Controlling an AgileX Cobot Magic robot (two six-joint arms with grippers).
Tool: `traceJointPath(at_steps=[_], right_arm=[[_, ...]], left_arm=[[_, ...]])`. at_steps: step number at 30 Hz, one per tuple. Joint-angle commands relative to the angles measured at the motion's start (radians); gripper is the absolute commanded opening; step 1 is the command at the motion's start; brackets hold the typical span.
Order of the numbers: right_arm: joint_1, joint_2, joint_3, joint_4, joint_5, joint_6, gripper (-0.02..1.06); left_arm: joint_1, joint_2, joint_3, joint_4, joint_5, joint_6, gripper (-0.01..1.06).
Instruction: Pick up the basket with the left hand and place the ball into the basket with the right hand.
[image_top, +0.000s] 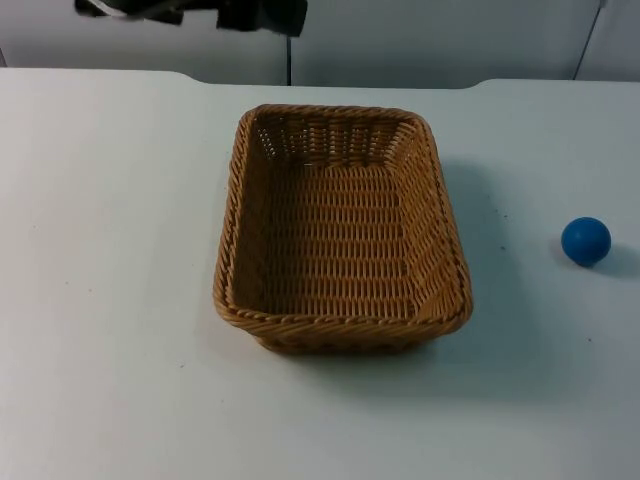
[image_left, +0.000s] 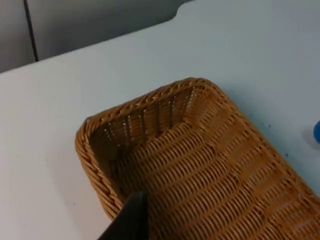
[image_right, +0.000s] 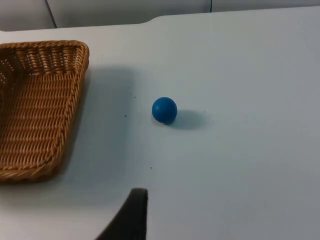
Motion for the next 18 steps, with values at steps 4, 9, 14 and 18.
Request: traceJointPath(at_steps=[4, 9, 14, 18], right_arm=[[0.004, -0.004, 0.008, 0.002, -0.005, -0.003, 1.05], [0.004, -0.004, 0.008, 0.002, -0.005, -0.003, 1.05], [0.004, -0.004, 0.008, 0.002, -0.005, -0.003, 1.05], [0.004, -0.004, 0.008, 0.002, -0.005, -0.003, 1.05]], left_arm=[[-0.008, 0.118, -0.046, 0.025, -0.059, -0.189, 1.05], [-0.008, 0.218, -0.079, 0.049, -0.062, -0.291, 1.05], [-0.008, 0.305, -0.112, 0.104, -0.022, -0.41, 1.03], [-0.008, 0.367, -0.148, 0.251, 0.014, -0.585, 1.03]])
